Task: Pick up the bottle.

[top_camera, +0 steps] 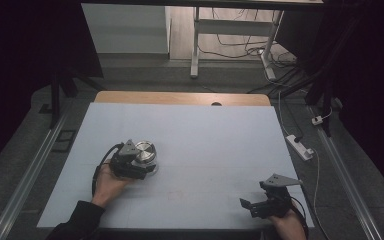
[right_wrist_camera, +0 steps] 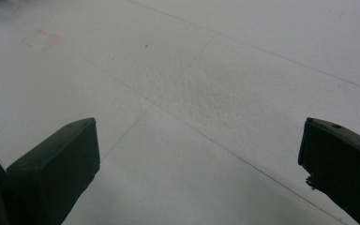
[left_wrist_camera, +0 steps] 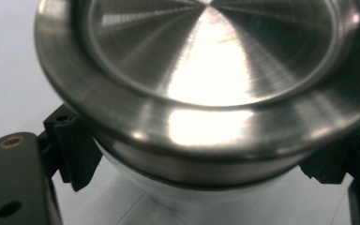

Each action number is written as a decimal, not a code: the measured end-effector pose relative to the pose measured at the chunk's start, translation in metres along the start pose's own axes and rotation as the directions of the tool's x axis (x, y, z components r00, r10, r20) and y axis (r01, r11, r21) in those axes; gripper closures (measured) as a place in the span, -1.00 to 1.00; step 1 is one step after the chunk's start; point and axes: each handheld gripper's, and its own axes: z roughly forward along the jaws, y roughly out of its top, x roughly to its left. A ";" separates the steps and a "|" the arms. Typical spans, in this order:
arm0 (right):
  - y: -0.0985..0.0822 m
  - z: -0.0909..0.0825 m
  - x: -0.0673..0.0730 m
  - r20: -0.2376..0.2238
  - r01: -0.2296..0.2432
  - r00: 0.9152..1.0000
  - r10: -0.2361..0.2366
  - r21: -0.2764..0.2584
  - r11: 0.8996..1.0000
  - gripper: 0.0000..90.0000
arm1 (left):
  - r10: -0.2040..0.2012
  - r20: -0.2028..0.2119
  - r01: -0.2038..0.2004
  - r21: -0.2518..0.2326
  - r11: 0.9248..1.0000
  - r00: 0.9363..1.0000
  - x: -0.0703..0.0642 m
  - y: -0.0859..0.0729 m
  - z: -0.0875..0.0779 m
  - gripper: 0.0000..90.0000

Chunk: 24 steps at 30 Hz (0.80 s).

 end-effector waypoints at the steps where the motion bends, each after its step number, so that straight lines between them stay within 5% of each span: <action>1: 0.000 0.000 0.000 -0.001 0.001 1.000 -0.001 -0.001 1.000 -1.00 | -0.002 0.001 0.002 0.002 1.000 1.000 0.000 0.000 0.000 -0.67; 12: 0.000 0.000 0.000 -0.004 0.004 1.000 -0.004 -0.004 1.000 -1.00 | -0.020 -0.002 0.020 0.015 1.000 1.000 -0.002 0.005 -0.001 -0.66; 24: 0.000 -0.001 0.000 -0.005 -0.004 1.000 0.004 -0.006 1.000 -1.00 | 0.021 0.022 -0.021 0.003 1.000 1.000 -0.008 0.024 -0.010 -0.66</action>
